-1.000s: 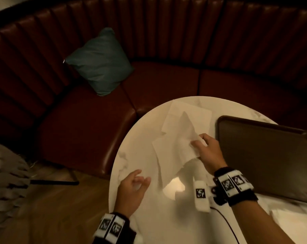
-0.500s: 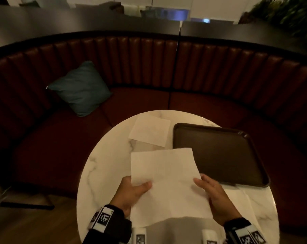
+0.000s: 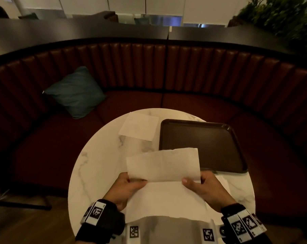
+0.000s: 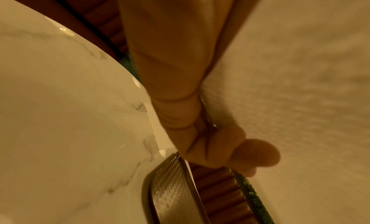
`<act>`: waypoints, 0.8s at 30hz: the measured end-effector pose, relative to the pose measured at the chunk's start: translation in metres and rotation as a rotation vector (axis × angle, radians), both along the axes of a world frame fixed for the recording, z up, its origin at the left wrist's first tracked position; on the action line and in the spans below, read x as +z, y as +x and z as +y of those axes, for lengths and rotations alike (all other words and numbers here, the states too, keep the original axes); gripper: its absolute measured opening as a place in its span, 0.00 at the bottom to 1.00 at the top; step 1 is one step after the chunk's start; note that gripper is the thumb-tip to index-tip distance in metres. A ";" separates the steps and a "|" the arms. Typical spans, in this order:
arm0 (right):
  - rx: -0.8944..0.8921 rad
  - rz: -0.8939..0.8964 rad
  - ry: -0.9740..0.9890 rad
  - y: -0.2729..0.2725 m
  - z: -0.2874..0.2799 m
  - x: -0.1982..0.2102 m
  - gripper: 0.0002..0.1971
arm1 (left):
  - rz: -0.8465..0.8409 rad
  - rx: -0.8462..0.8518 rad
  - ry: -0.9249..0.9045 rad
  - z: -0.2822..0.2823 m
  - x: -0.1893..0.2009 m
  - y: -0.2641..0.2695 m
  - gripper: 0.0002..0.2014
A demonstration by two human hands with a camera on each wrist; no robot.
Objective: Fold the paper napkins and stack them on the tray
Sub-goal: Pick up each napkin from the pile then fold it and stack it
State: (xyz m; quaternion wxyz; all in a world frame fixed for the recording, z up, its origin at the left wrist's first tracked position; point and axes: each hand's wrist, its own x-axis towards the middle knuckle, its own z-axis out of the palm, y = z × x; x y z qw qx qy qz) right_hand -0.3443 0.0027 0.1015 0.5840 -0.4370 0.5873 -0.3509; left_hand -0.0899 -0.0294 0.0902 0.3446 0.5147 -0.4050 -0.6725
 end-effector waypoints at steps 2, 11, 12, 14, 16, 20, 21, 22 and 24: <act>-0.002 -0.036 0.003 -0.005 0.002 -0.001 0.10 | 0.018 0.059 -0.015 0.004 0.002 -0.003 0.14; -0.052 -0.254 -0.077 -0.027 0.012 -0.011 0.21 | 0.005 -0.034 -0.160 -0.001 0.021 -0.002 0.20; -0.041 -0.258 -0.085 -0.028 0.013 -0.011 0.24 | 0.011 -0.027 -0.183 -0.001 0.024 -0.001 0.20; -0.003 -0.255 -0.118 -0.032 0.015 -0.011 0.25 | 0.020 -0.009 -0.205 -0.003 0.027 0.000 0.21; 0.000 -0.251 -0.131 -0.035 0.017 -0.011 0.25 | 0.035 0.013 -0.201 -0.004 0.028 0.002 0.21; 0.024 -0.196 -0.155 -0.038 0.025 -0.003 0.23 | 0.036 0.036 -0.170 -0.004 0.029 0.002 0.12; 0.029 -0.172 -0.161 -0.039 0.028 0.001 0.17 | 0.022 0.030 -0.161 -0.004 0.028 0.001 0.10; 0.025 -0.161 -0.164 -0.039 0.031 0.003 0.08 | 0.008 0.024 -0.151 -0.004 0.028 -0.001 0.10; 0.036 -0.113 -0.191 -0.042 0.038 0.004 0.08 | -0.016 0.006 -0.138 -0.004 0.027 -0.006 0.10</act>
